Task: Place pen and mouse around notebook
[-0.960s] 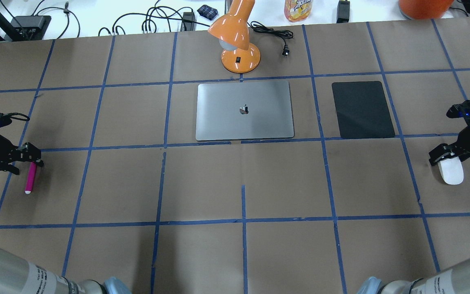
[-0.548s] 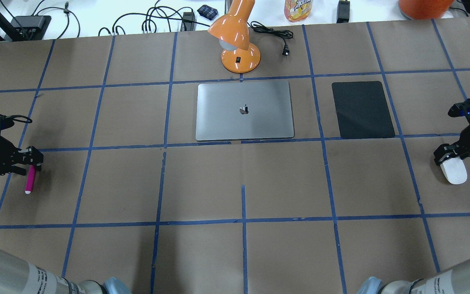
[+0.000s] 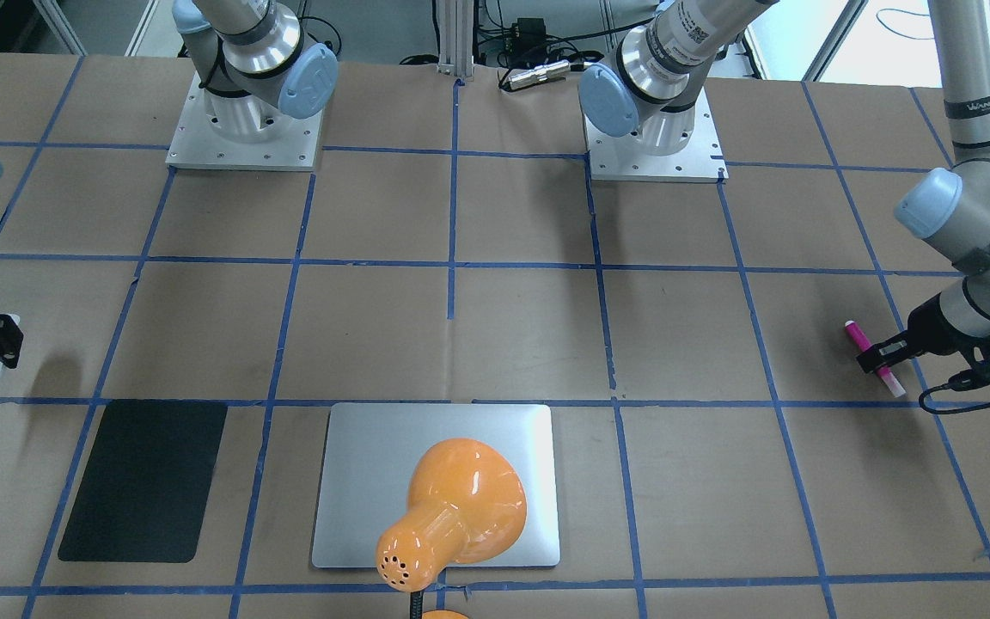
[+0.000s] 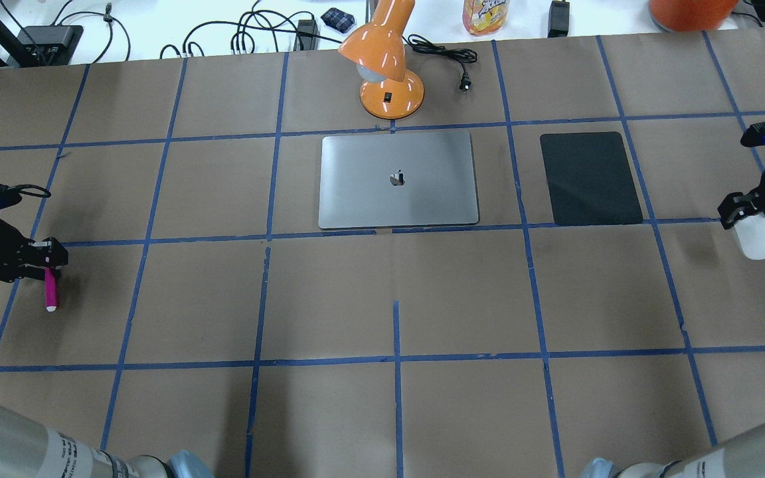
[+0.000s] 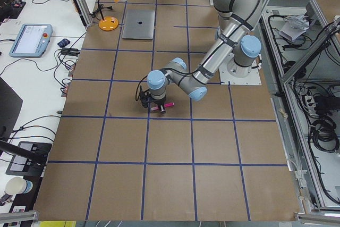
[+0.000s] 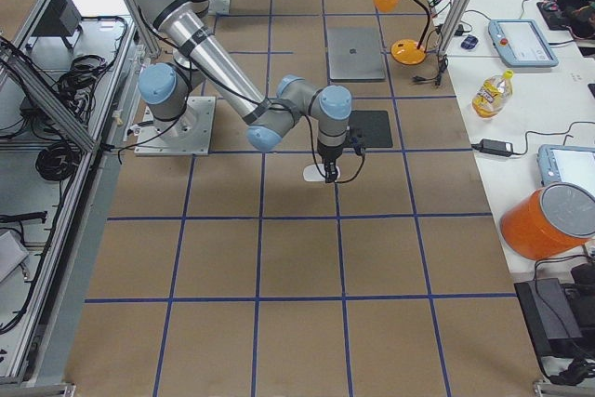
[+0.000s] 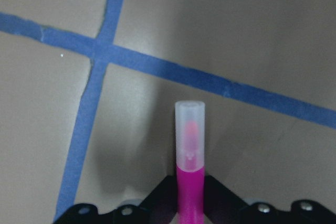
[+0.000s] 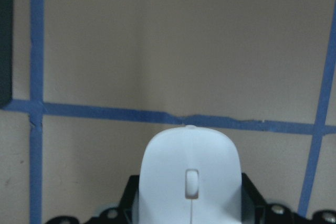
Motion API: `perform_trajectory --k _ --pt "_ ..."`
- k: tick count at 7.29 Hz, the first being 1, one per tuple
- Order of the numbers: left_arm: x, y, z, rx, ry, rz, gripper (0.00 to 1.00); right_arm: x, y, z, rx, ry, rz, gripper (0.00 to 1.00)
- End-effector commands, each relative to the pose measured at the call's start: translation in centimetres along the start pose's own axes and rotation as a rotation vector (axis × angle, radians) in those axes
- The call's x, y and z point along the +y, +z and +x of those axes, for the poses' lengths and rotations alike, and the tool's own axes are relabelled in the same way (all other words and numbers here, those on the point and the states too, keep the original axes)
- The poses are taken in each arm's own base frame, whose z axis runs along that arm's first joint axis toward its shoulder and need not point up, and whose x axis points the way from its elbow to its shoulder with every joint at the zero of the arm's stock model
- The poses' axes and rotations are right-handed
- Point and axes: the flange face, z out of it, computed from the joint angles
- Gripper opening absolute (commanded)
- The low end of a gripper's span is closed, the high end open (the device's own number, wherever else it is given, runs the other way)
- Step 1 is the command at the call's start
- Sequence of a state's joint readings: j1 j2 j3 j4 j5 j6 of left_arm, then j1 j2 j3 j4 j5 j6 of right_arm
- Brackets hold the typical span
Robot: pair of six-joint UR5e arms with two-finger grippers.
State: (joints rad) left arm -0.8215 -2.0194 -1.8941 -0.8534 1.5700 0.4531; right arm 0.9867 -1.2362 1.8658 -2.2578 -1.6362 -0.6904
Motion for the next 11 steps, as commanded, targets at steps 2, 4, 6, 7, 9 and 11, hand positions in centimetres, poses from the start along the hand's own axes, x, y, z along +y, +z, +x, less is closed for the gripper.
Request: perform_trajectory --k 2,4,6,7,9,11 --pt "0.1 -2.4 2.6 -0.011 0.026 0.024 0.0 -12.4 -2.2 -7.0 -0.037 0.099 -0.025 0.45" --pt "0.5 -6.1 9.9 0.01 0.147 0.029 0.0 -18.2 -0.2 -14.8 -0.037 0.183 -0.028 0.45" --pt "2.3 -8.2 21.3 0.021 0.262 0.018 0.0 -18.3 1.0 -18.1 -0.042 0.203 -0.056 0.45" --pt "3.5 -8.6 25.7 0.018 0.219 0.025 0.0 -18.0 1.6 -18.3 -0.042 0.202 -0.067 0.5" --pt "6.1 -8.6 33.6 0.008 -0.122 0.031 0.0 -17.4 2.5 -18.6 -0.045 0.199 -0.08 0.68" --pt "9.1 -7.2 40.9 0.01 -0.319 0.033 0.0 -17.4 2.0 -18.4 -0.046 0.192 -0.073 1.0"
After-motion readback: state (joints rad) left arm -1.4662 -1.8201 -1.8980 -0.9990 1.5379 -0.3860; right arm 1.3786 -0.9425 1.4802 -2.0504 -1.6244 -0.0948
